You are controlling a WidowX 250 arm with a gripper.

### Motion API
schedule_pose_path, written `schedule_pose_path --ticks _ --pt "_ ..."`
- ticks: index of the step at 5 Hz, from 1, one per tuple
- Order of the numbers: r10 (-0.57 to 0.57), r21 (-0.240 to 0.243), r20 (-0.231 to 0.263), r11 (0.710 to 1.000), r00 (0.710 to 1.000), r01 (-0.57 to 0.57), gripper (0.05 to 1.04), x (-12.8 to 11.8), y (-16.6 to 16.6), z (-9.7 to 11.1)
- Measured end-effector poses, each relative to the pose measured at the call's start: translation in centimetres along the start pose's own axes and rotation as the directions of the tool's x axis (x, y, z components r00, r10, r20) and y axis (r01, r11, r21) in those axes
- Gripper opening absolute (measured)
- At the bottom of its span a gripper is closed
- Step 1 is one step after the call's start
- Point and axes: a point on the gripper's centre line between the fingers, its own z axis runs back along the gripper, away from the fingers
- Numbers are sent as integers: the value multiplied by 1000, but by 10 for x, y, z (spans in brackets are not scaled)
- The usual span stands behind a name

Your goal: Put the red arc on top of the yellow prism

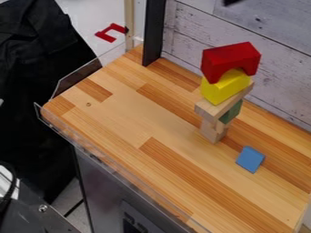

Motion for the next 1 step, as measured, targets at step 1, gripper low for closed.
schedule_pose_path --ticks 1 --pt "60 -18 -33 998 998 -61 1001 -15 34 -5"
